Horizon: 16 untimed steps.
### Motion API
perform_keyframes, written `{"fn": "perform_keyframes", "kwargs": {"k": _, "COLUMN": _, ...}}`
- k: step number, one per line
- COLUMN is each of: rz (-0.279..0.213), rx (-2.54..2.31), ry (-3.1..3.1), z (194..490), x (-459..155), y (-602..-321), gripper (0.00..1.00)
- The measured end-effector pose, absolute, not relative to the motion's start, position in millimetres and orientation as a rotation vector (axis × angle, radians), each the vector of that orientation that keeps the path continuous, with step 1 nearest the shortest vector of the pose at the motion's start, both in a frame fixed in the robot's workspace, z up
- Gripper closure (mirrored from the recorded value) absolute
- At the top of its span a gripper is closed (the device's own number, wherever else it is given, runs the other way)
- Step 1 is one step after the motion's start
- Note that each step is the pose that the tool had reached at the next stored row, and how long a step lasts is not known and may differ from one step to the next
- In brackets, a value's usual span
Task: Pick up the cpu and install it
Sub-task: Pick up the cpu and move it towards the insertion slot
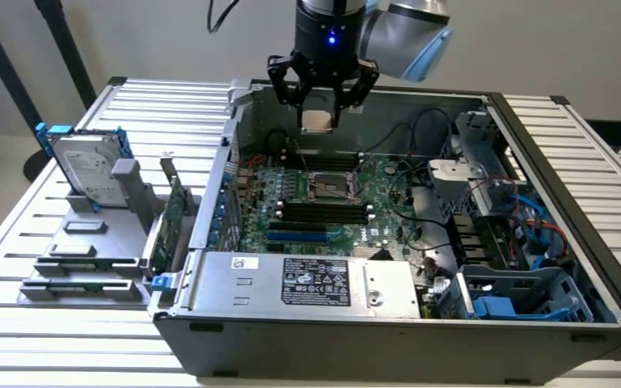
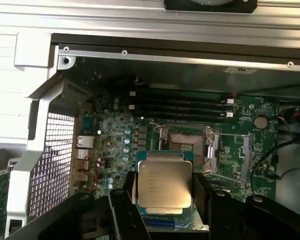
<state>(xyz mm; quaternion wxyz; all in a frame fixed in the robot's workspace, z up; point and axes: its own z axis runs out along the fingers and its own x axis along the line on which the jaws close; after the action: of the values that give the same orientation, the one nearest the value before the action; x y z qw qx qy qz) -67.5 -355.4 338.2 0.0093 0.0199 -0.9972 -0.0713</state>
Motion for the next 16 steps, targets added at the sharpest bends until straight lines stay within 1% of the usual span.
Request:
{"fn": "perform_keyframes", "kwargs": {"k": 7, "rz": -0.201, "rx": 0.061, "ry": -3.116, "z": 329.3, "x": -57.4, "y": -335.6, "gripper": 0.45}}
{"fn": "perform_keyframes", "kwargs": {"k": 16, "rz": -0.188, "rx": 0.035, "ry": -3.118, "z": 316.2, "x": -49.4, "y": -328.0, "gripper": 0.45}}
